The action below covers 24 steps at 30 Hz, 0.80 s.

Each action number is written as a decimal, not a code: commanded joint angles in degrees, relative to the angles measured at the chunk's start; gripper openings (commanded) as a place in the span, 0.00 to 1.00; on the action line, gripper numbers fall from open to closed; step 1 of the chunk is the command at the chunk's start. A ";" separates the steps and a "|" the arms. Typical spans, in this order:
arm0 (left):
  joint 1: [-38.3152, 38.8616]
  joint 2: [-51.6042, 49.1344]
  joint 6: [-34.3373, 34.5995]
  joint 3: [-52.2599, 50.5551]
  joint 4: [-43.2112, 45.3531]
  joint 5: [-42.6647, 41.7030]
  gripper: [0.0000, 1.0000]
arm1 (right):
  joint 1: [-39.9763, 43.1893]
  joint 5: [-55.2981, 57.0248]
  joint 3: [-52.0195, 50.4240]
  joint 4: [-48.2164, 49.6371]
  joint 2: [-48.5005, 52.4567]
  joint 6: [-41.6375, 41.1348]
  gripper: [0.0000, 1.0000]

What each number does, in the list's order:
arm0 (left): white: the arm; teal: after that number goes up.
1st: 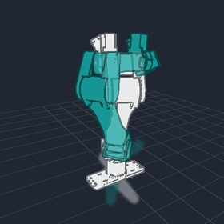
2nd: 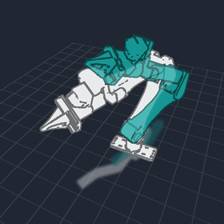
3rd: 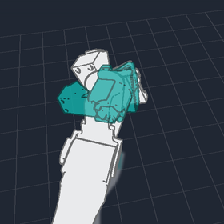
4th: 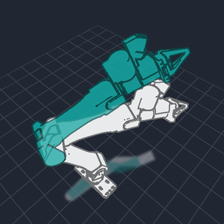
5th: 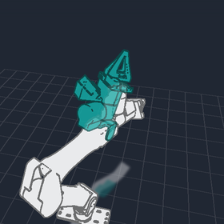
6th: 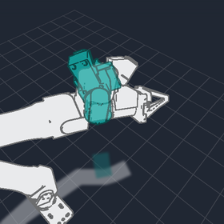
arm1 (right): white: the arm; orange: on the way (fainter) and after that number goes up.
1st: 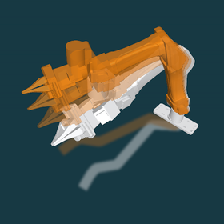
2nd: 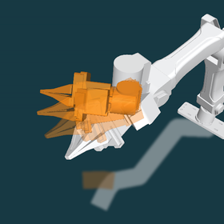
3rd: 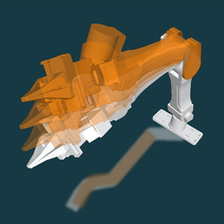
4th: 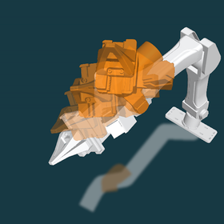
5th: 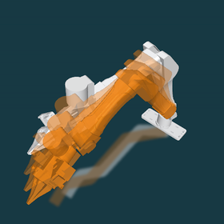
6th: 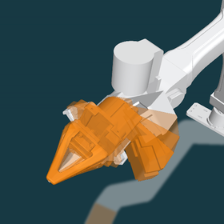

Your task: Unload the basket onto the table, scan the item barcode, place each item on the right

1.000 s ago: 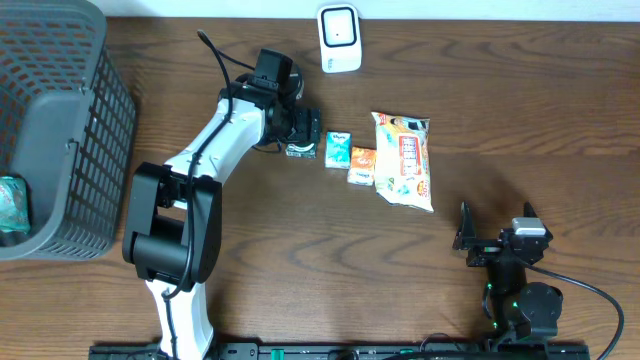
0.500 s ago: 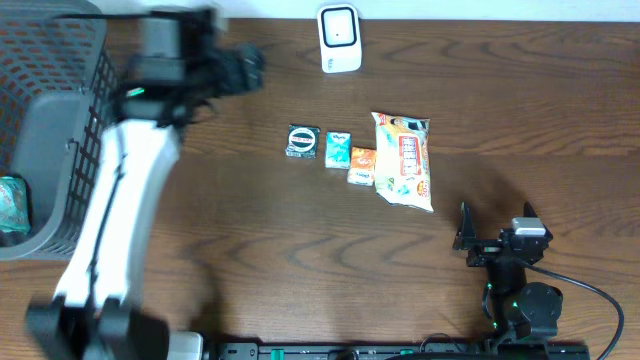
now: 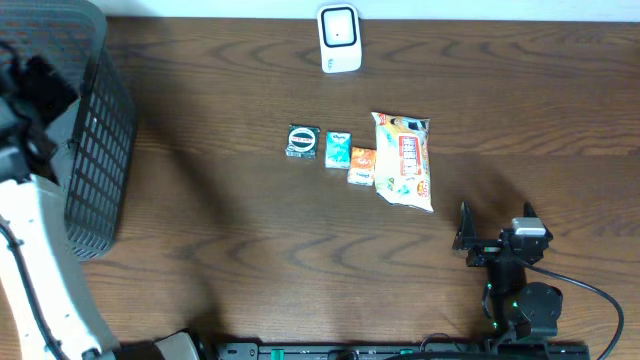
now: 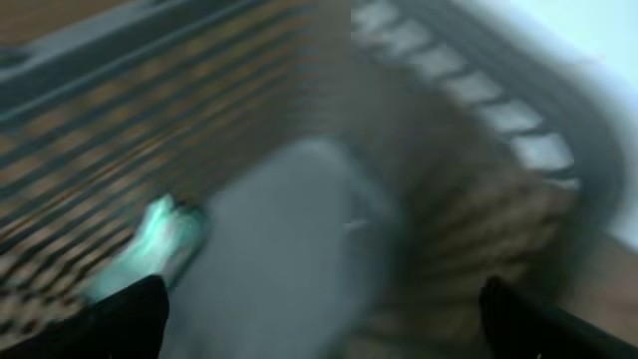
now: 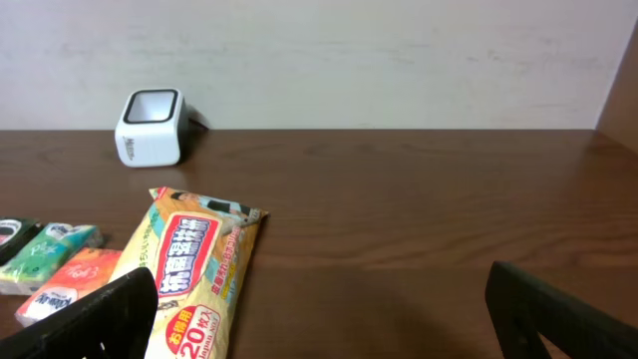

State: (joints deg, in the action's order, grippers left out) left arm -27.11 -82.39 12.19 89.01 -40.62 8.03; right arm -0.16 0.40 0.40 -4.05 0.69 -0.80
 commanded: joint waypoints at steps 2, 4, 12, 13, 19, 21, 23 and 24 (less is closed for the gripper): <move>-7.10 -5.35 0.11 -1.70 -3.80 4.28 0.98 | 0.46 -0.09 -0.09 -0.24 -0.26 -0.22 0.99; -9.20 -7.82 0.20 -1.95 -5.77 4.28 0.98 | 0.46 -0.09 -0.09 -0.24 -0.26 -0.22 0.99; -13.49 -18.56 0.92 -2.84 -6.60 4.31 0.98 | 0.46 -0.09 -0.09 -0.24 -0.26 -0.24 0.99; -13.49 -19.54 0.87 -2.84 -5.97 4.33 0.98 | 0.46 -0.09 -0.09 -0.24 -0.26 -0.24 0.99; -13.49 -24.28 -14.60 -2.84 -2.56 5.84 0.98 | 0.46 -0.09 -0.09 -0.24 -0.26 -0.24 0.99; -13.49 -26.16 -20.61 -2.84 -2.49 9.01 0.98 | 0.46 -0.09 -0.09 -0.24 -0.26 -0.22 0.99; -13.64 -28.02 -23.17 -2.84 -2.34 11.74 0.98 | 0.46 -0.09 -0.09 -0.24 -0.26 -0.22 0.99; -13.79 -28.94 -23.58 -2.84 -2.14 12.76 0.98 | 0.46 -0.09 -0.09 -0.24 -0.26 -0.22 0.99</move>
State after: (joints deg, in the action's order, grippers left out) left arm -40.42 -108.07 -2.13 86.63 -43.03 14.94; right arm -0.16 0.40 0.40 -4.05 0.69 -0.80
